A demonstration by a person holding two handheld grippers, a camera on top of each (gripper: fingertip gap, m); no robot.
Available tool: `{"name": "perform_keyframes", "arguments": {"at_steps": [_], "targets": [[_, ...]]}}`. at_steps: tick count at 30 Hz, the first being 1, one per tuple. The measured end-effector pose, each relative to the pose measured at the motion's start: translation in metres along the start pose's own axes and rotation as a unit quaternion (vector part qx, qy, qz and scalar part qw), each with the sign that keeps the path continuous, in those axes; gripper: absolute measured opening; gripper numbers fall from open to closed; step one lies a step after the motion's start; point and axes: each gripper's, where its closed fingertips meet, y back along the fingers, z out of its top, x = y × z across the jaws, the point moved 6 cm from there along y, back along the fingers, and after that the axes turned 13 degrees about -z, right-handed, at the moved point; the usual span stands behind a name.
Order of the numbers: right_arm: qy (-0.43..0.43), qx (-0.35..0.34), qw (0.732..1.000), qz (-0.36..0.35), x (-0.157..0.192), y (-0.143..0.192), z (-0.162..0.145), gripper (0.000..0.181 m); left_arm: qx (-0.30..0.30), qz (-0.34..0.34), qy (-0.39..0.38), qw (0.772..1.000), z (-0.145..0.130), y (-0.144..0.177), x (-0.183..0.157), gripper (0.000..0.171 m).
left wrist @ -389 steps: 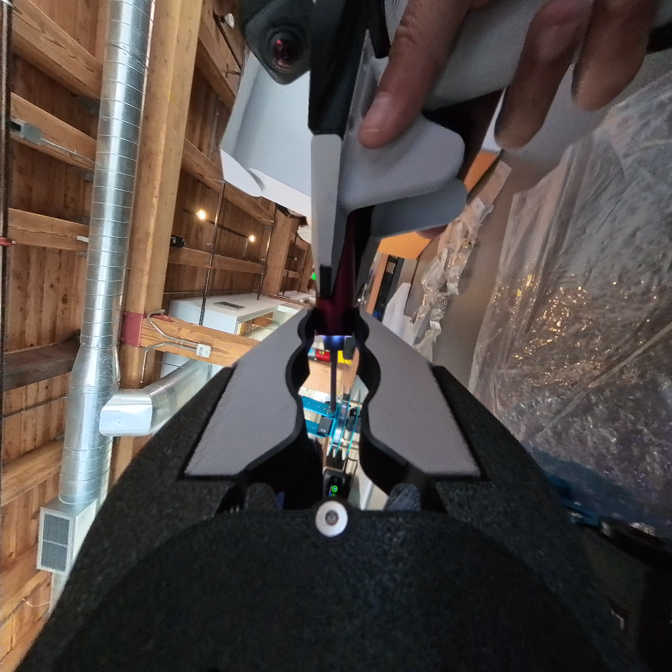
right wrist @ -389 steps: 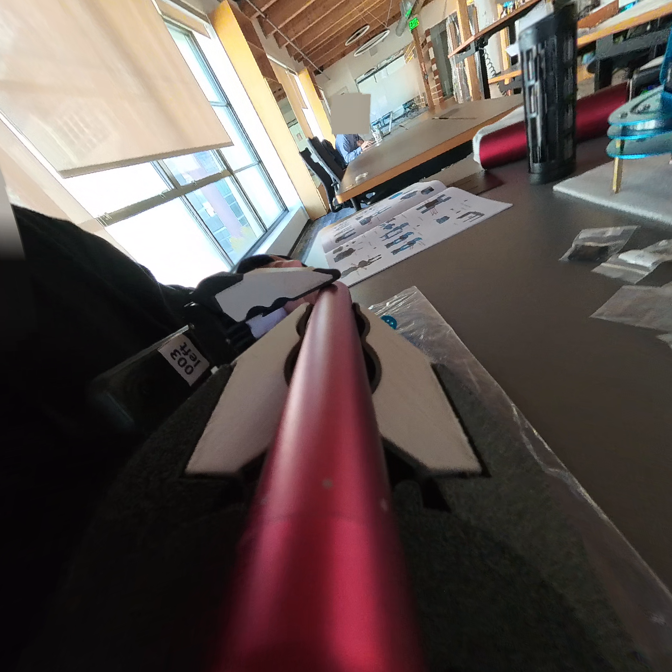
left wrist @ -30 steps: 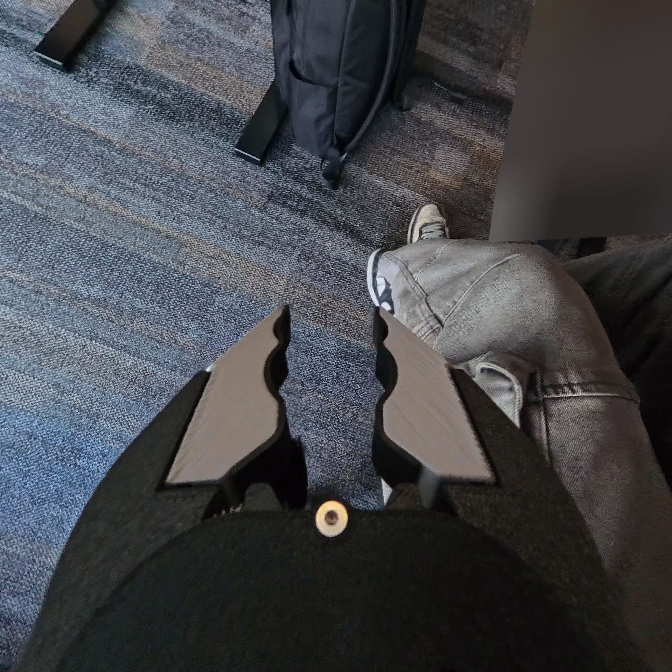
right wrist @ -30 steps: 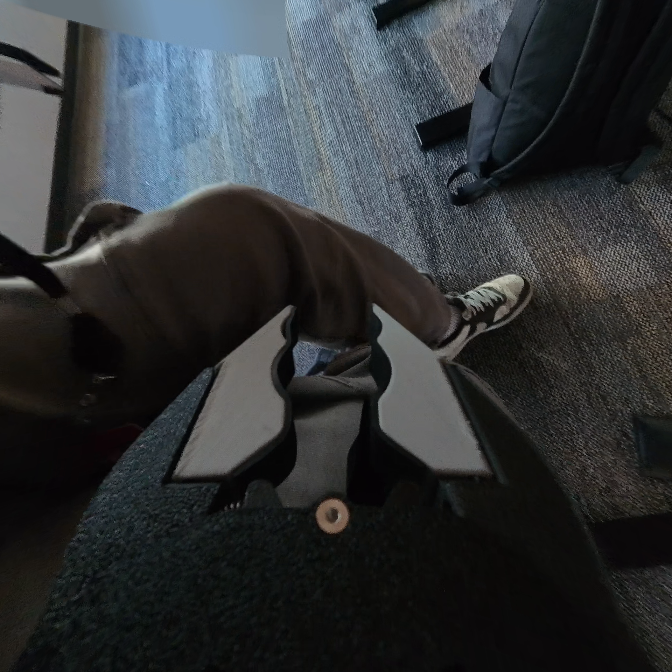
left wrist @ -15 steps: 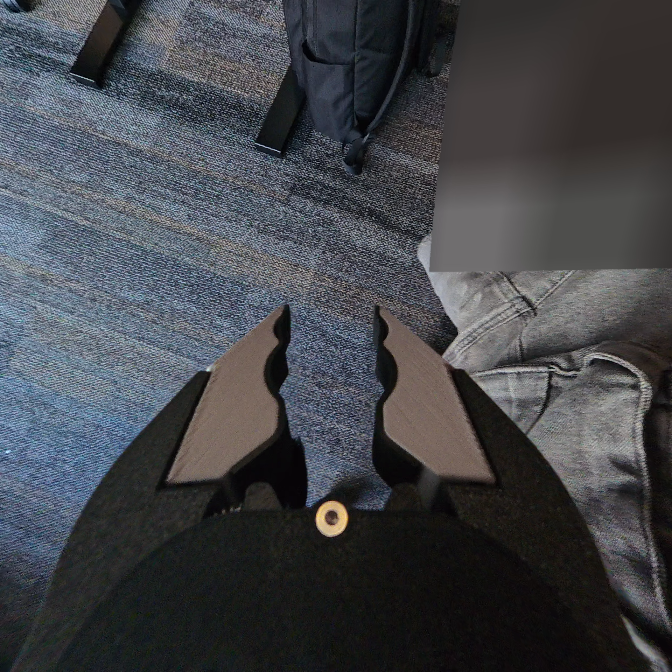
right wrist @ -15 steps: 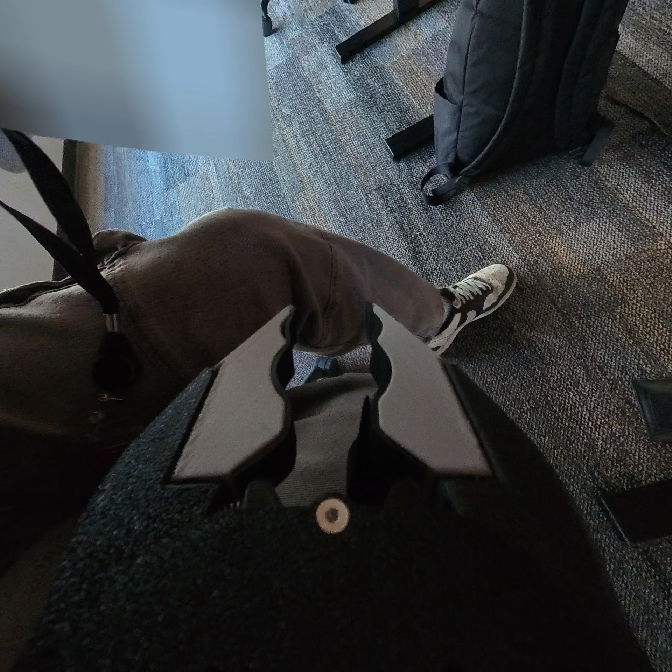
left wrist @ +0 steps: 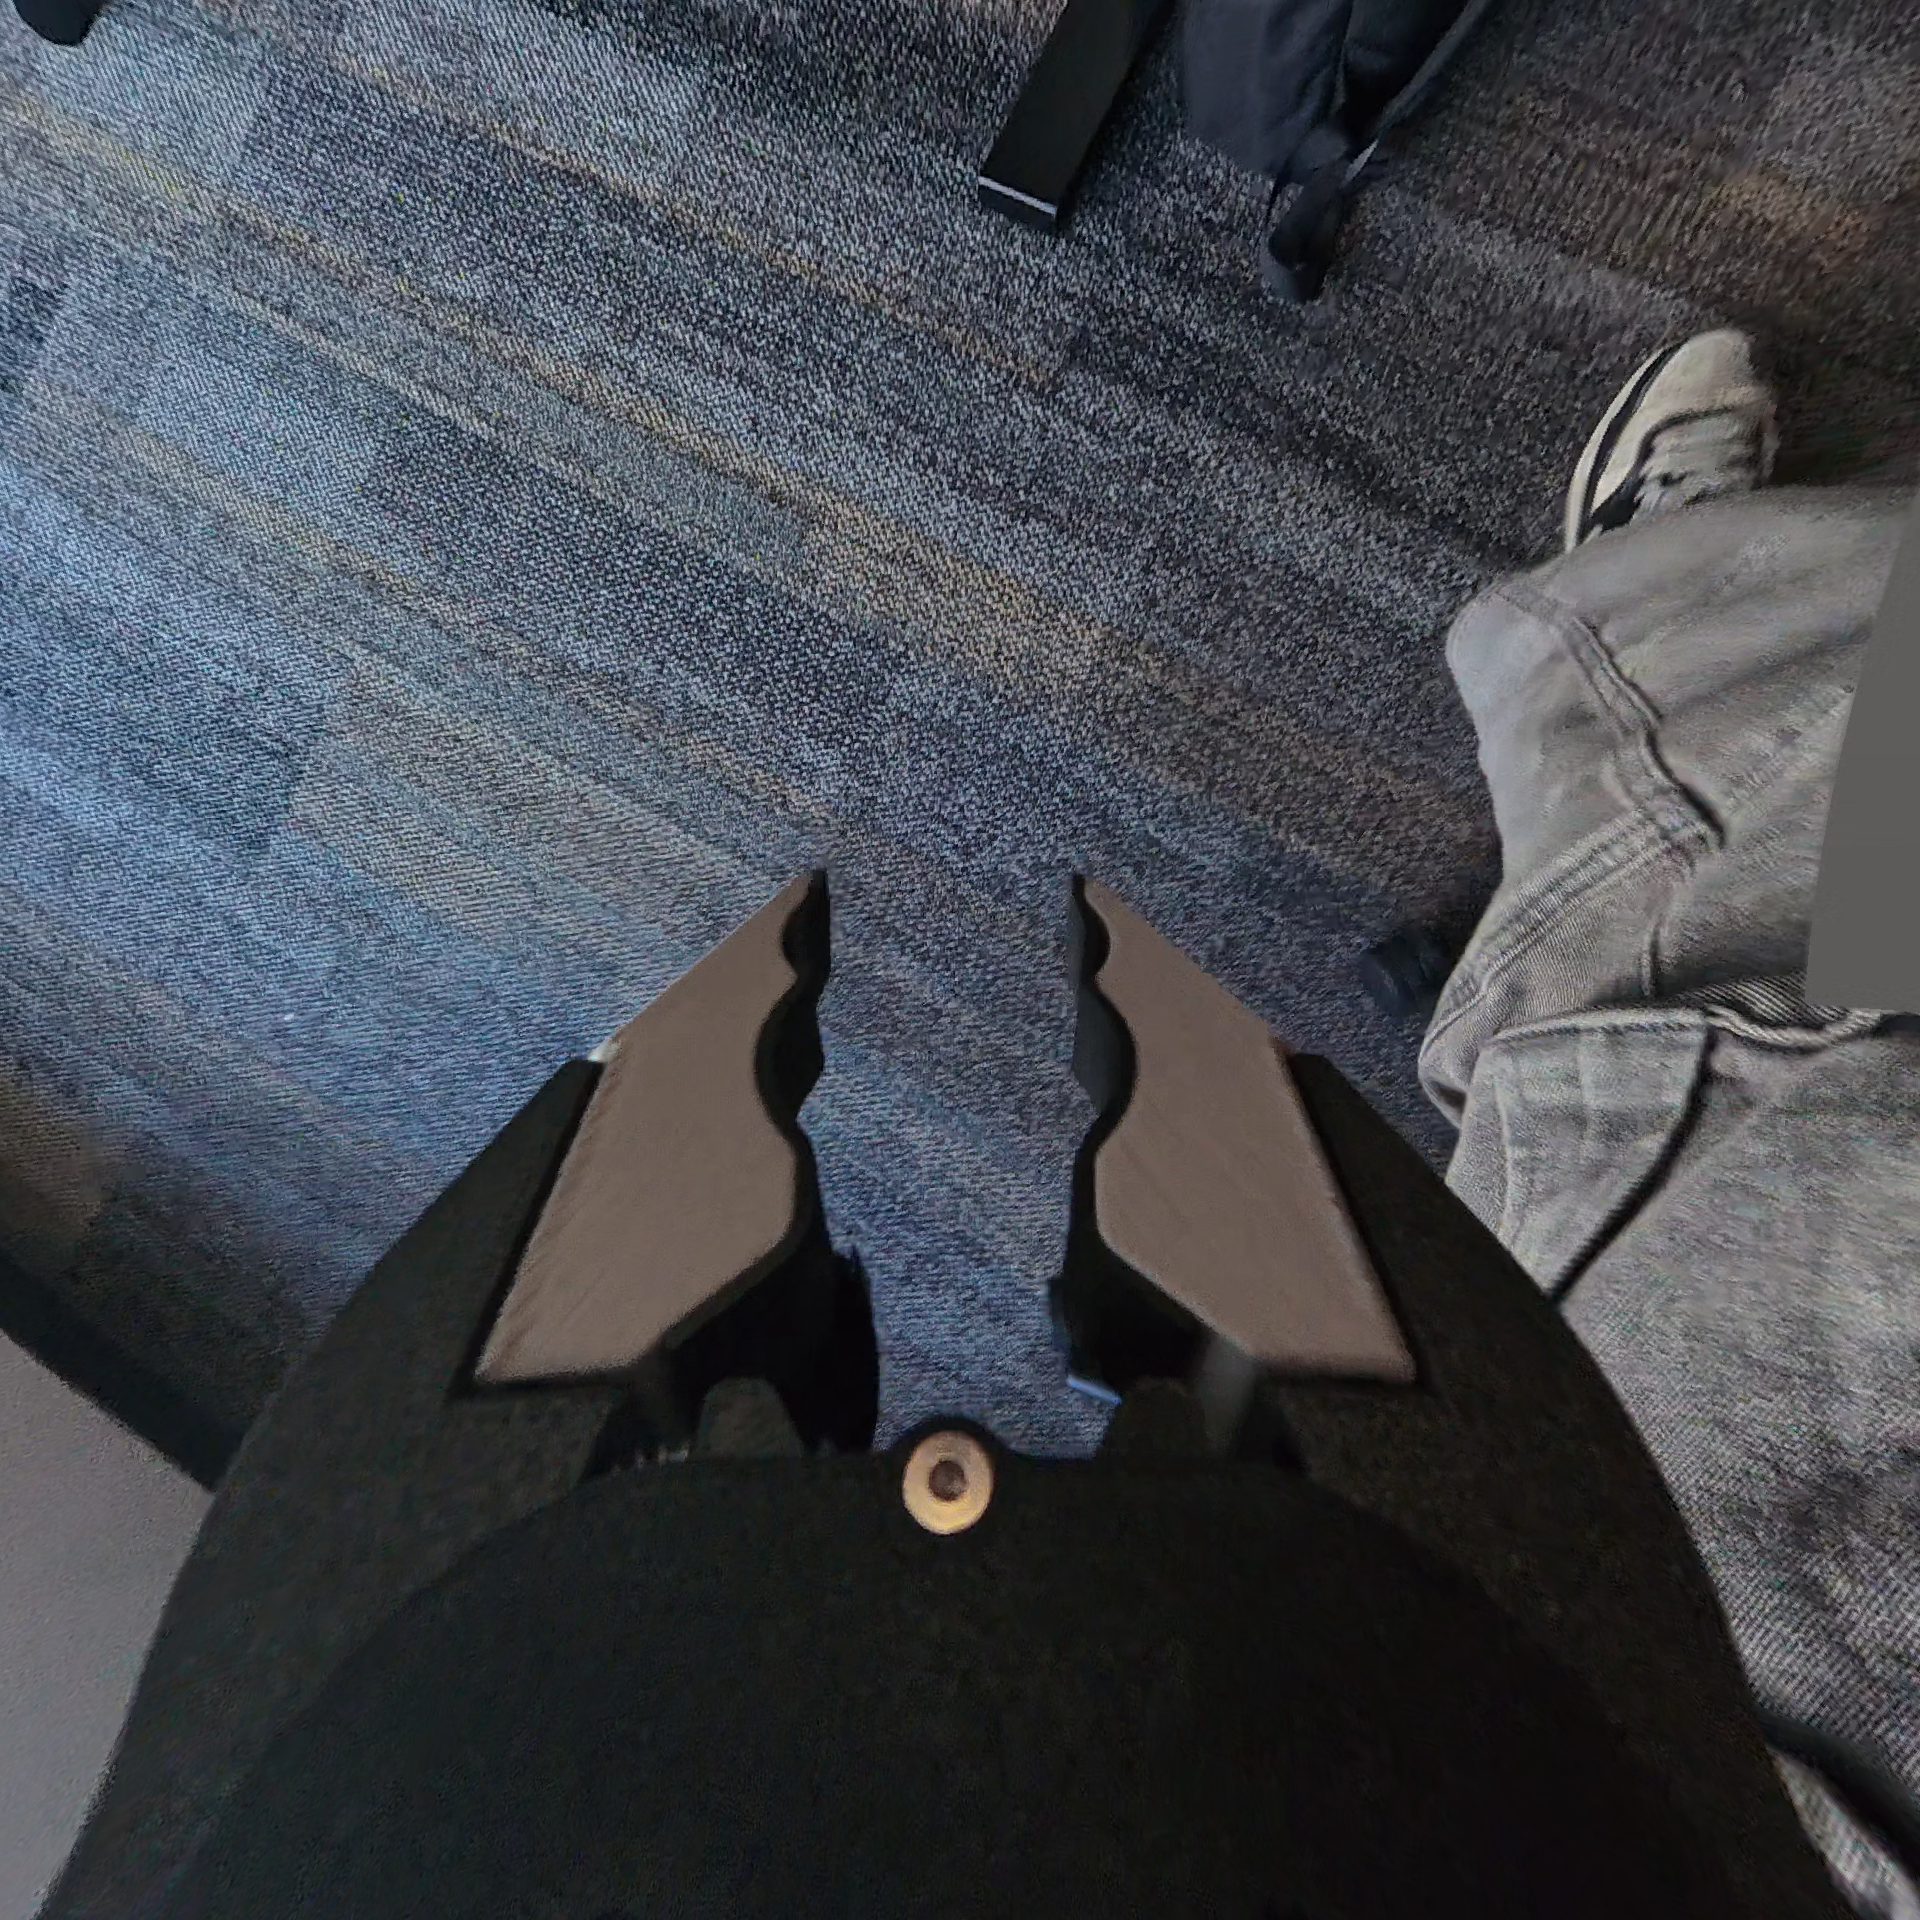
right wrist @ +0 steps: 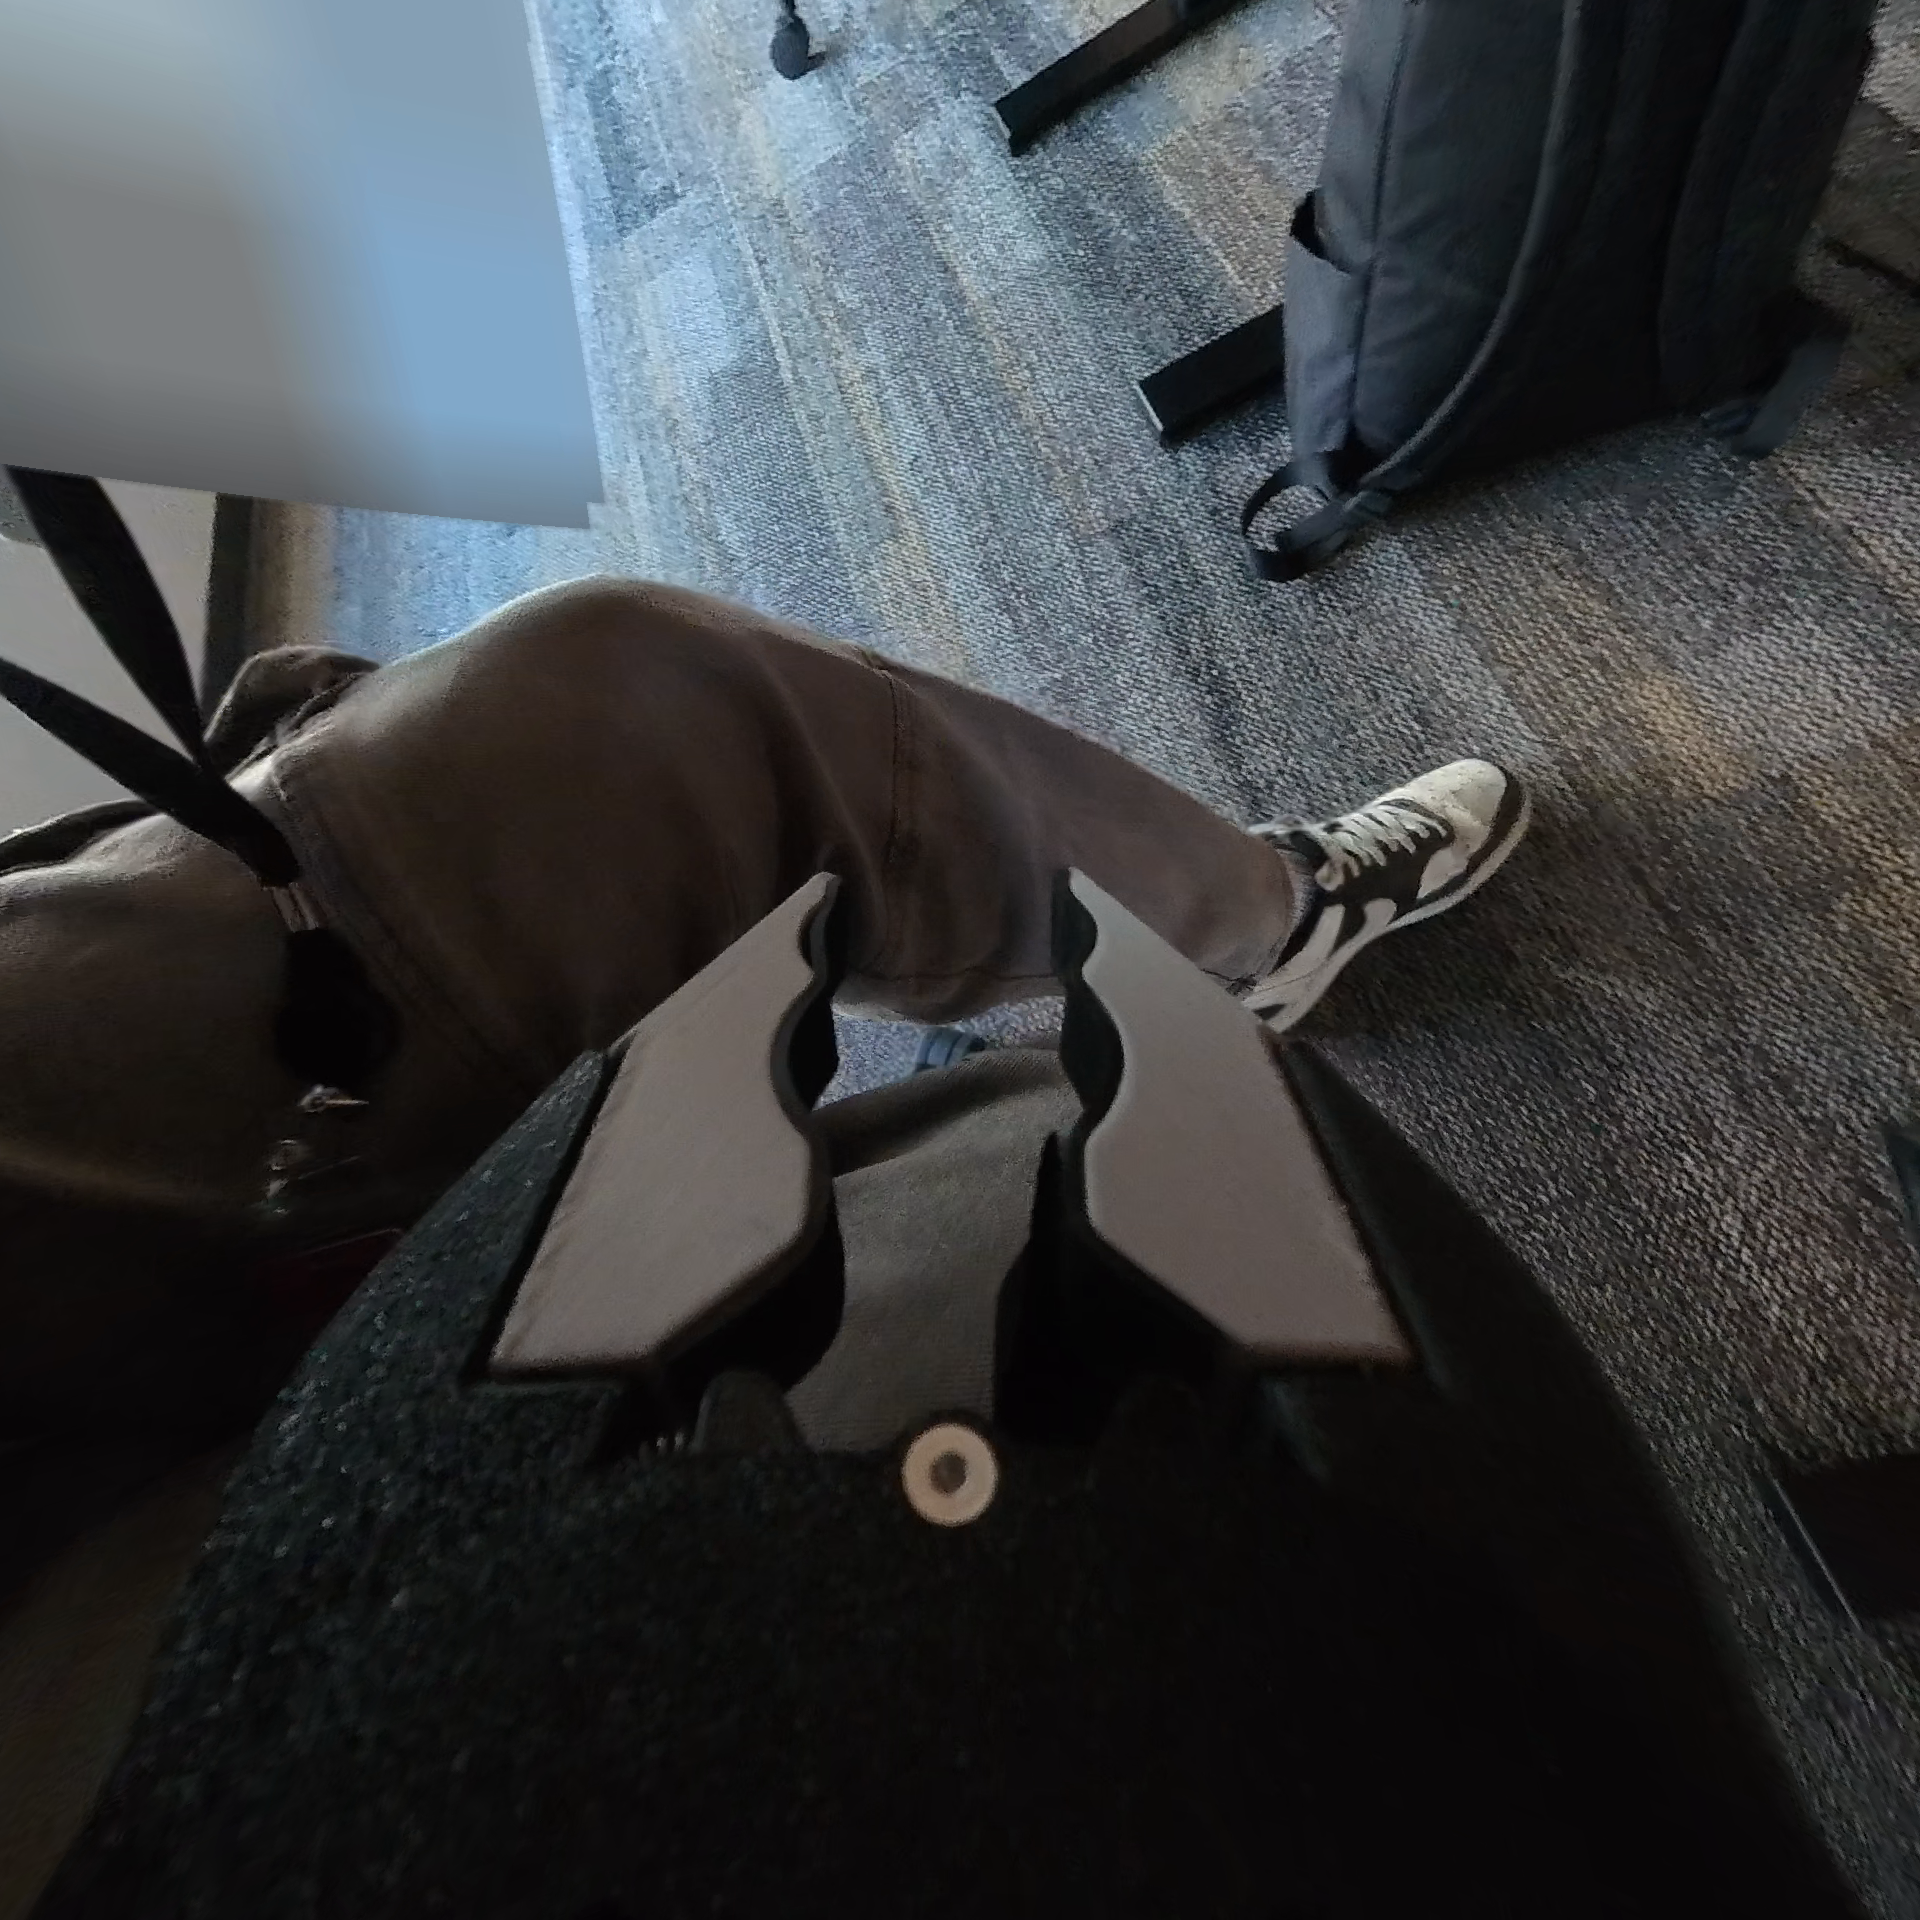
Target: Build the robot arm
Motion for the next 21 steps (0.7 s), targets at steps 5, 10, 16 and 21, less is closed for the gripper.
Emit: {"name": "perform_keyframes", "arguments": {"at_steps": [5, 10, 16, 21], "targets": [[0.030, 0.001, 0.998, 0.051, 0.028, -0.030, 0.033, 0.039, 0.033, 0.022, 0.025, 0.999, -0.040, 0.011, 0.018, 0.045], [0.067, 0.008, 0.992, 0.108, 0.072, -0.067, 0.061, 0.039, 0.033, 0.032, 0.092, 0.995, -0.081, 0.033, 0.049, 0.044], [0.126, 0.031, 0.980, 0.150, 0.123, -0.105, 0.076, 0.039, -0.011, 0.022, 0.149, 0.989, -0.097, 0.057, 0.067, 0.045], [0.148, 0.039, 0.971, 0.182, 0.156, -0.132, 0.092, 0.039, -0.004, 0.034, 0.175, 0.984, -0.129, 0.071, 0.075, 0.045]]}}
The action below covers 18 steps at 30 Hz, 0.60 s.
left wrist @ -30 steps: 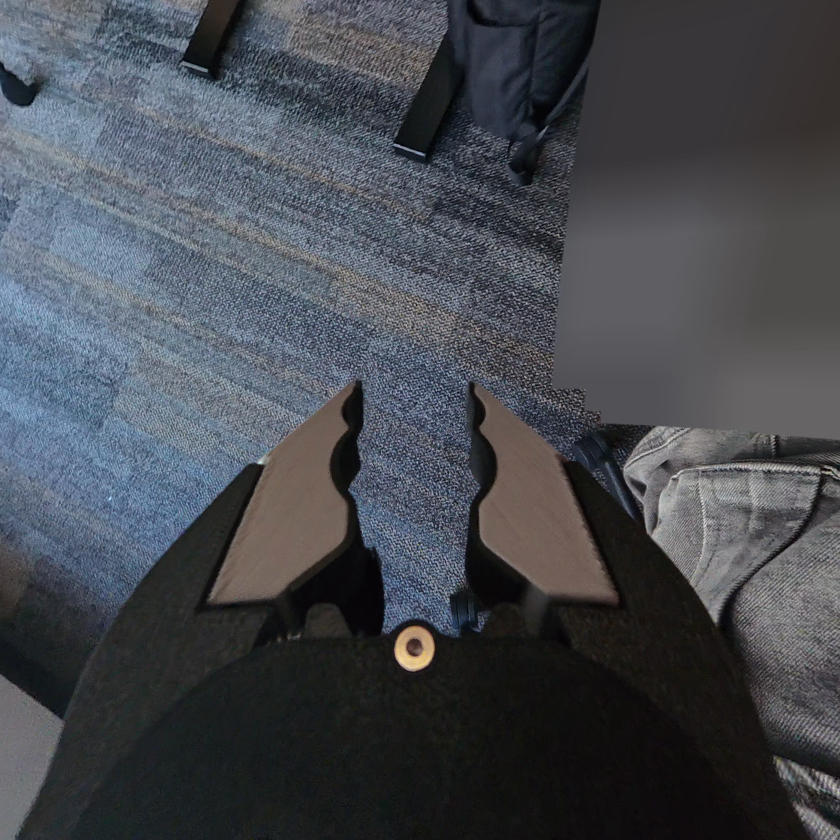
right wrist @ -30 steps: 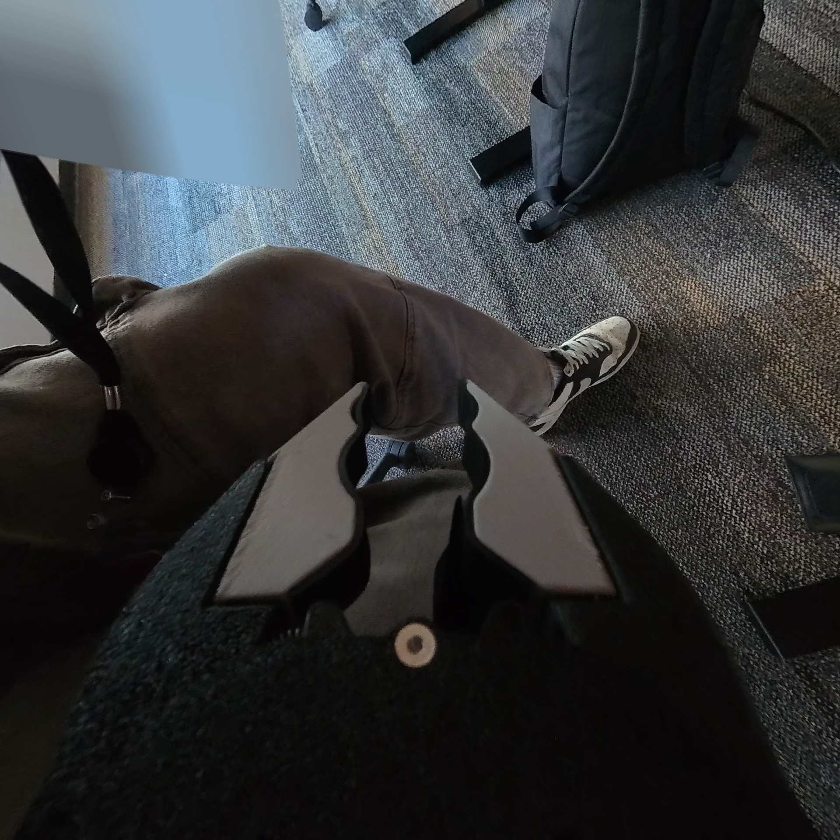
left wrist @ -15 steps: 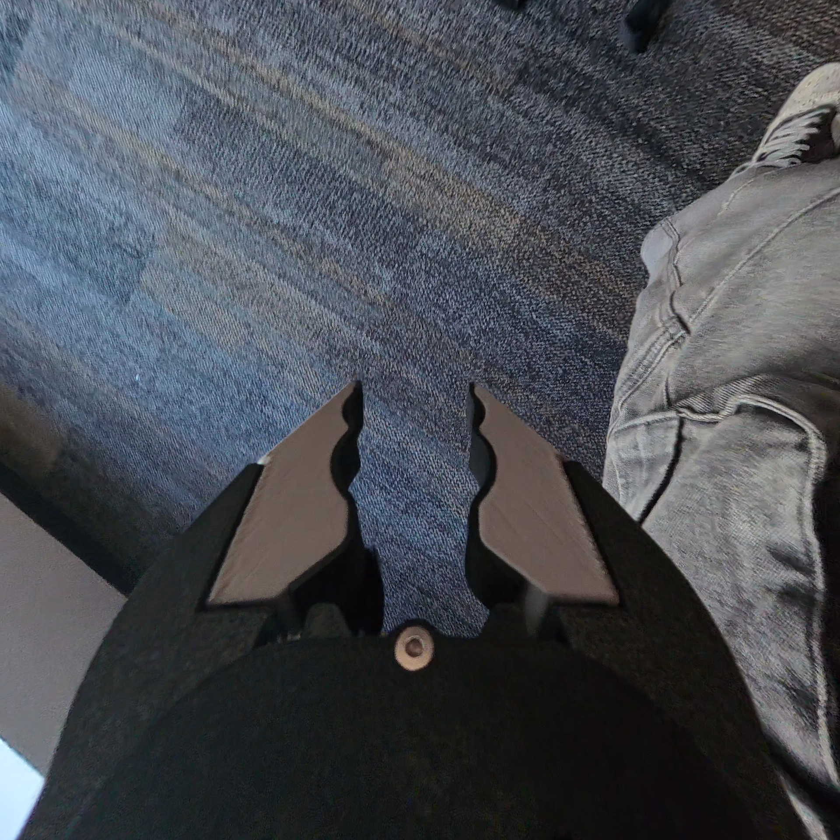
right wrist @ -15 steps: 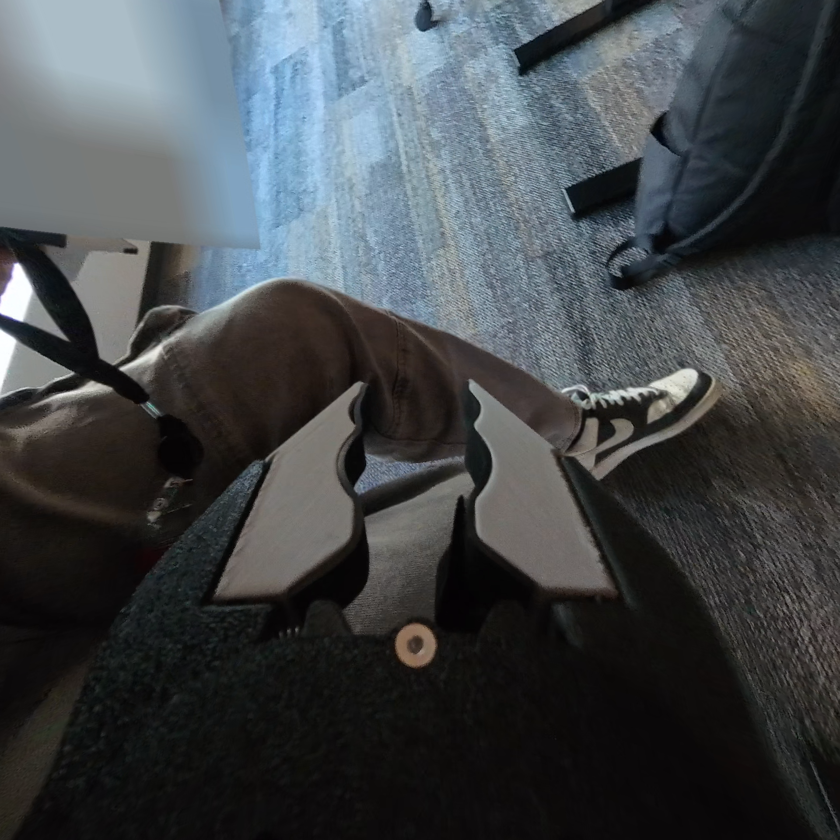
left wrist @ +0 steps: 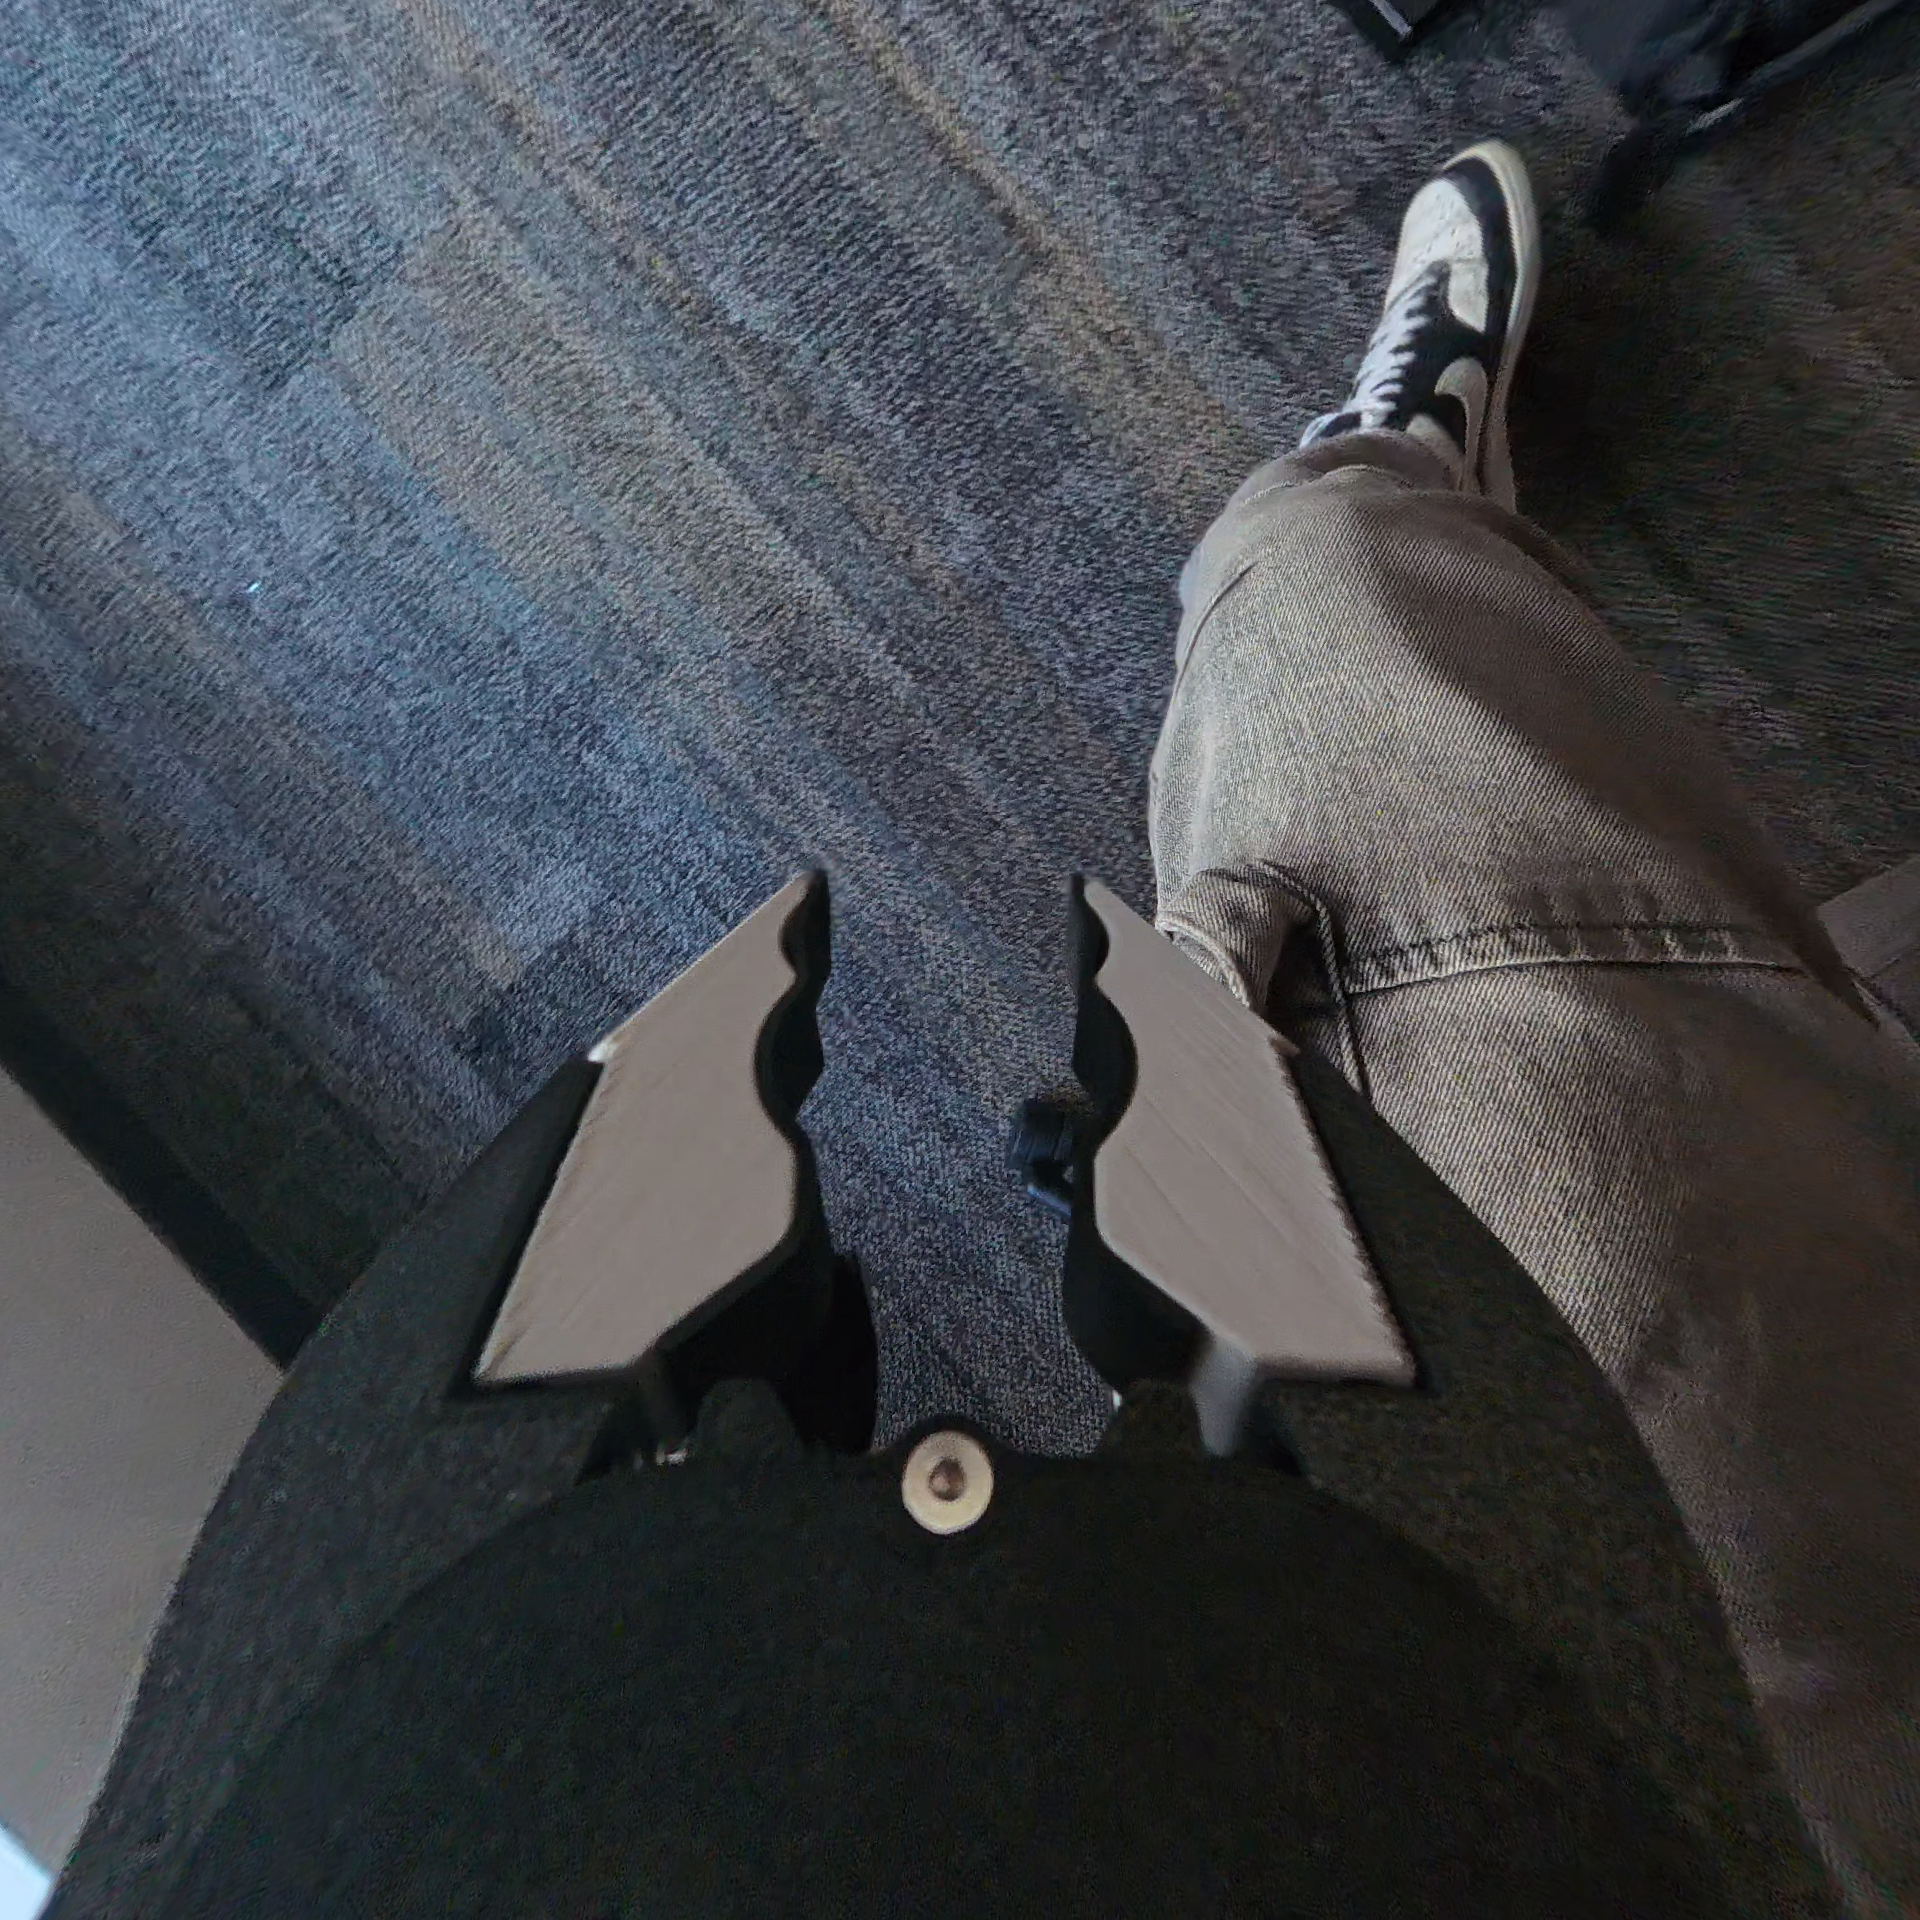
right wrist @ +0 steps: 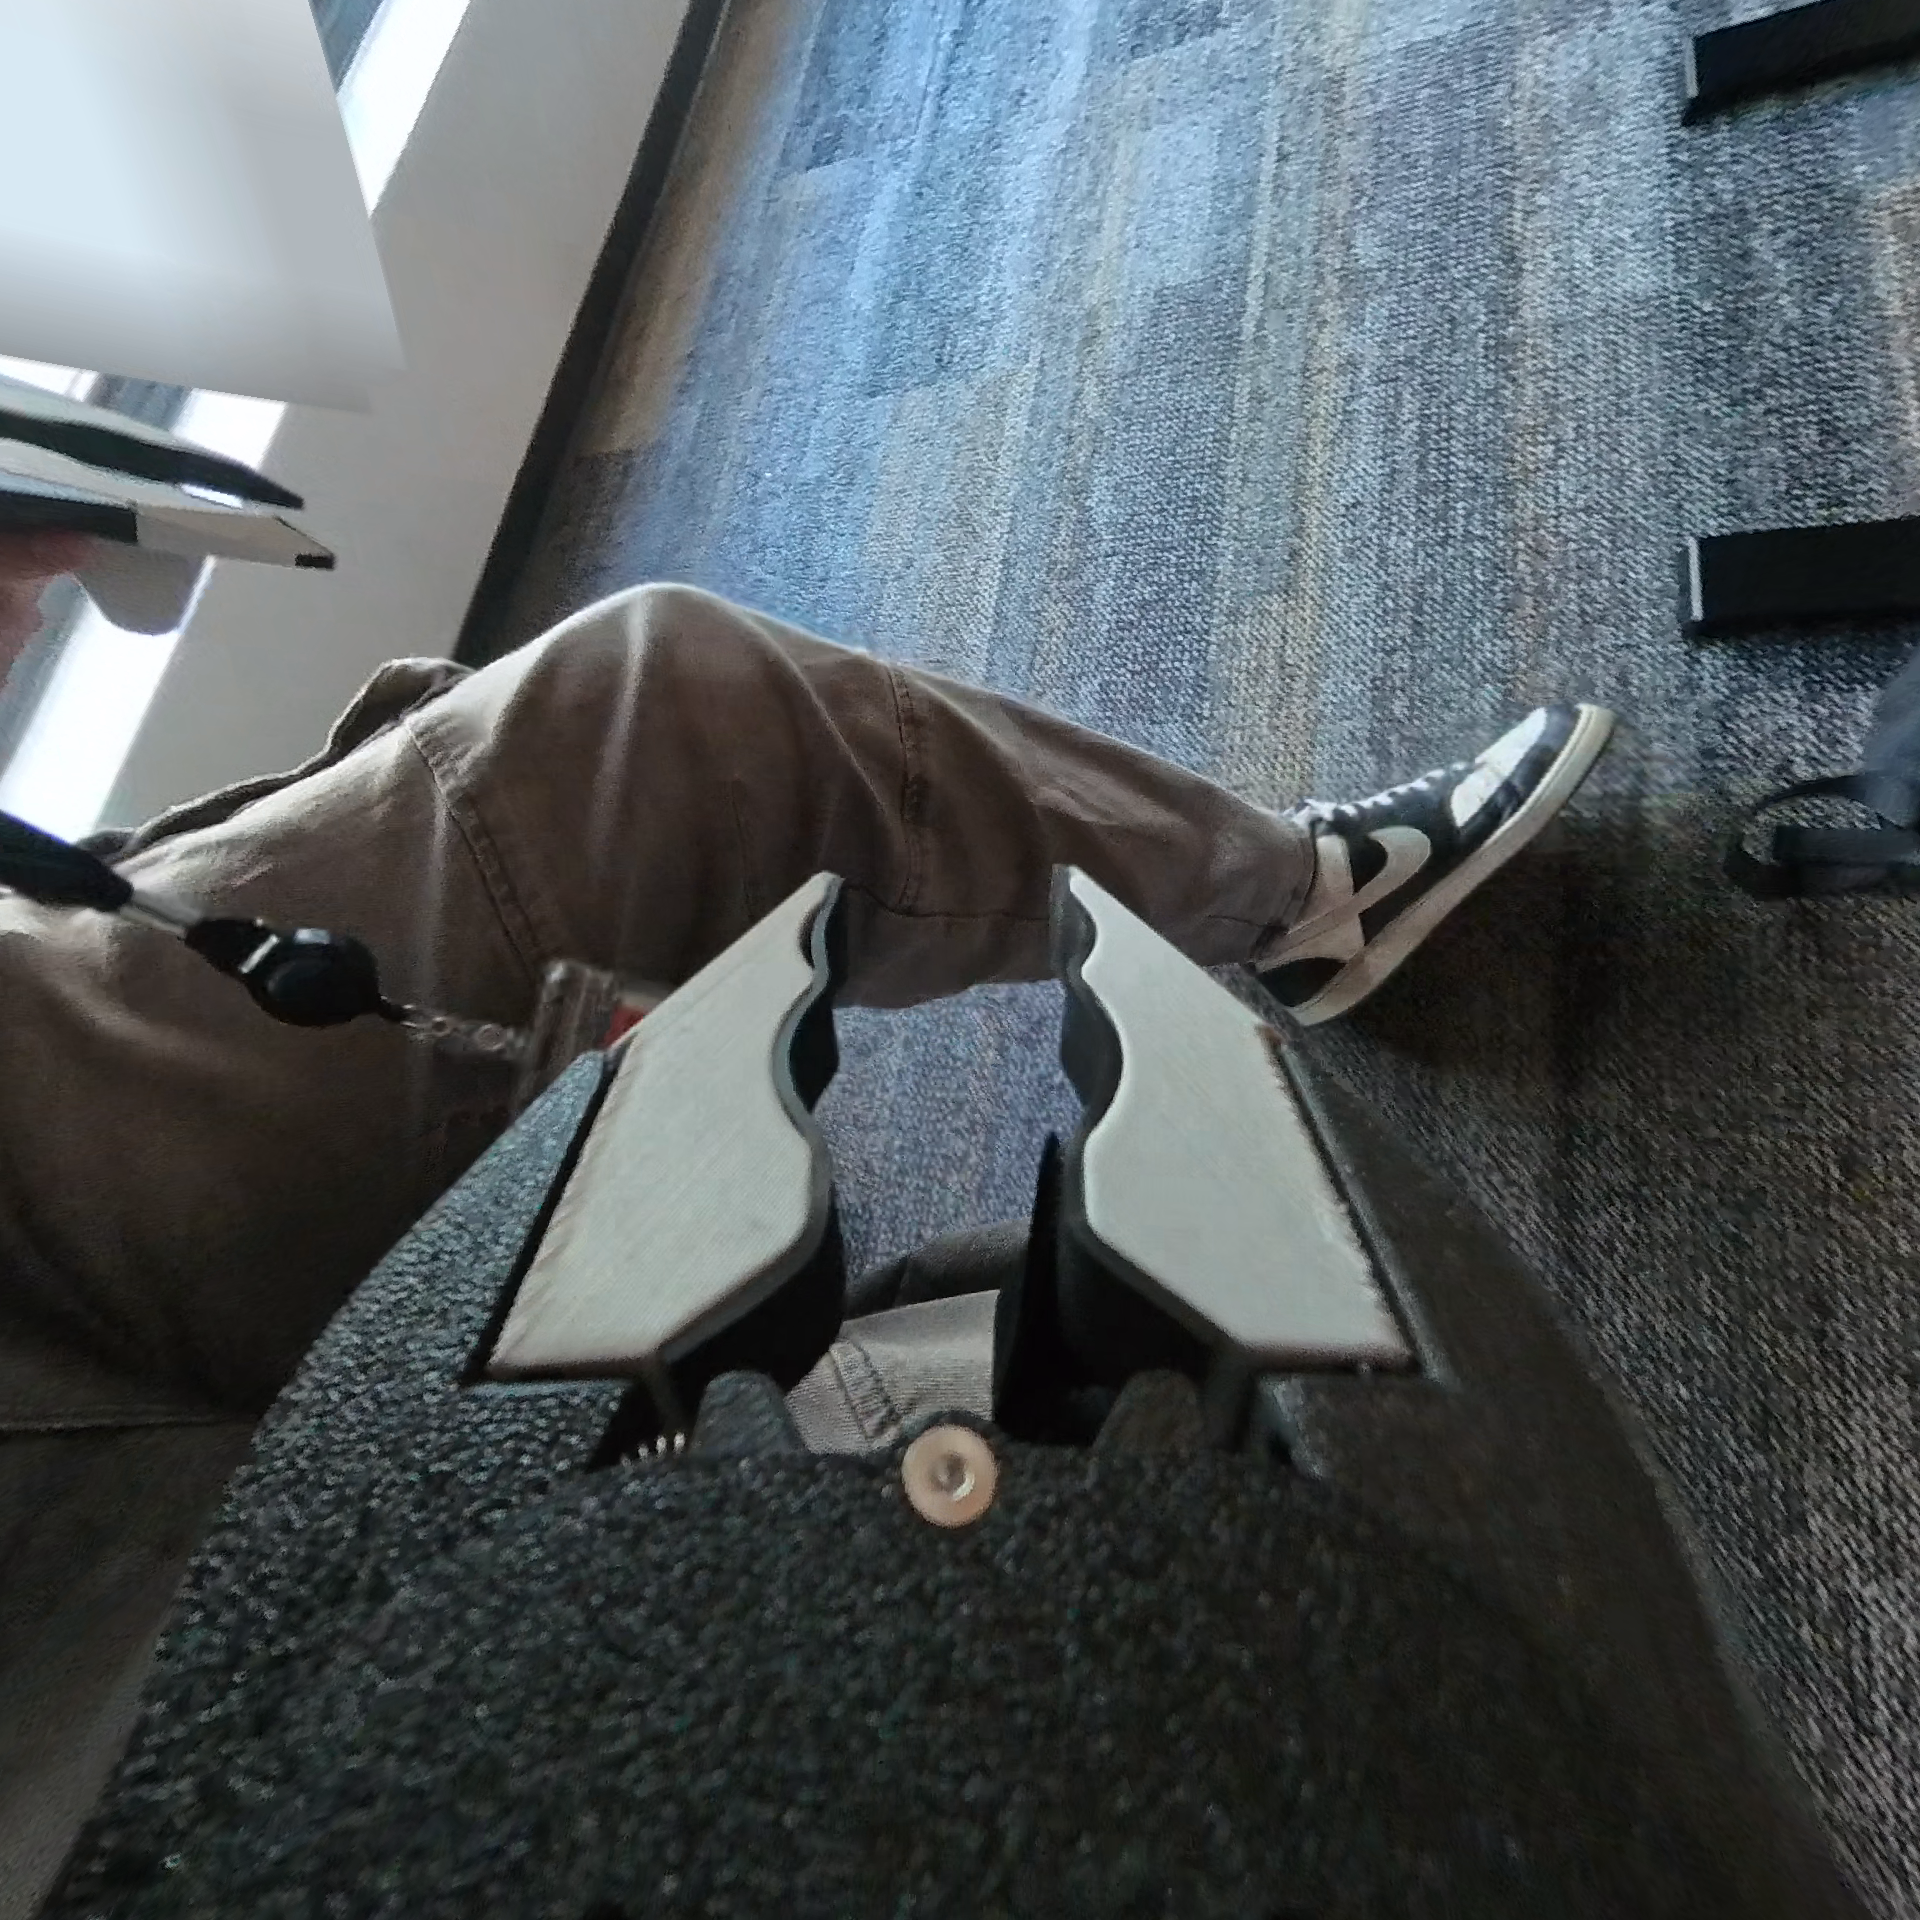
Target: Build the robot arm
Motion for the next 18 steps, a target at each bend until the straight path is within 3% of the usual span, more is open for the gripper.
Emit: {"name": "perform_keyframes", "arguments": {"at_steps": [8, 18], "targets": [[0.039, 0.011, 0.997, 0.069, 0.045, -0.052, 0.037, 0.039, 0.000, 0.074, 0.109, 0.991, -0.071, 0.049, 0.057, 0.045], [0.142, 0.050, 0.980, 0.130, 0.122, -0.105, 0.053, 0.039, -0.005, 0.112, 0.198, 0.974, -0.149, 0.093, 0.088, 0.044]]}}
